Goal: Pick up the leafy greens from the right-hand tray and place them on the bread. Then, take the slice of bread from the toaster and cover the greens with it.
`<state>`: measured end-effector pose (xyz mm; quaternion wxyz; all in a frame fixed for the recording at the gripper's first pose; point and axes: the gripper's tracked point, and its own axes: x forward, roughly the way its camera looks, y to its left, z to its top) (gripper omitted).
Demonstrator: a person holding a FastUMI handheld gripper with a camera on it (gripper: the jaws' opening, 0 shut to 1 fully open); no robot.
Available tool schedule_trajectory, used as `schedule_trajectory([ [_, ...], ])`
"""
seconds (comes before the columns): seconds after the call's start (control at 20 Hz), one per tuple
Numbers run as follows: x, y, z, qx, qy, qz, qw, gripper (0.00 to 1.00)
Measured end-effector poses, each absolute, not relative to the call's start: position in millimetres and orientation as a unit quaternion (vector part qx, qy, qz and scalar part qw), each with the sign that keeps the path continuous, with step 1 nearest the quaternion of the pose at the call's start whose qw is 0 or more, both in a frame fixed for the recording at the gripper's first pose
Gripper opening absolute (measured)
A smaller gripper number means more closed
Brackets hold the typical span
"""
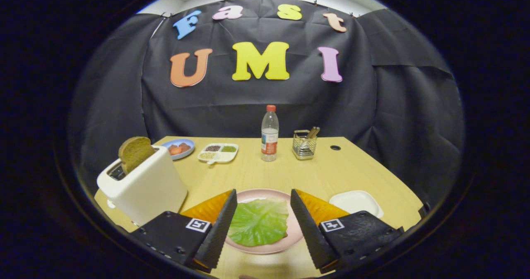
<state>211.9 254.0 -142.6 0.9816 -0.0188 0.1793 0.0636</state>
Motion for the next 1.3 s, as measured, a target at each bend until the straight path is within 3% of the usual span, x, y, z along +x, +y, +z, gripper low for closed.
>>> schedule_trajectory([
  [0.25, 176, 285, -105, -0.001, 0.166, 0.096, 0.982, 0.95],
  [0.8, 147, 374, -52, -0.027, 0.134, 0.137, 0.981, 0.95],
  [1.3, 170, 477, -96, -0.046, 0.191, 0.182, 0.963, 0.95],
])
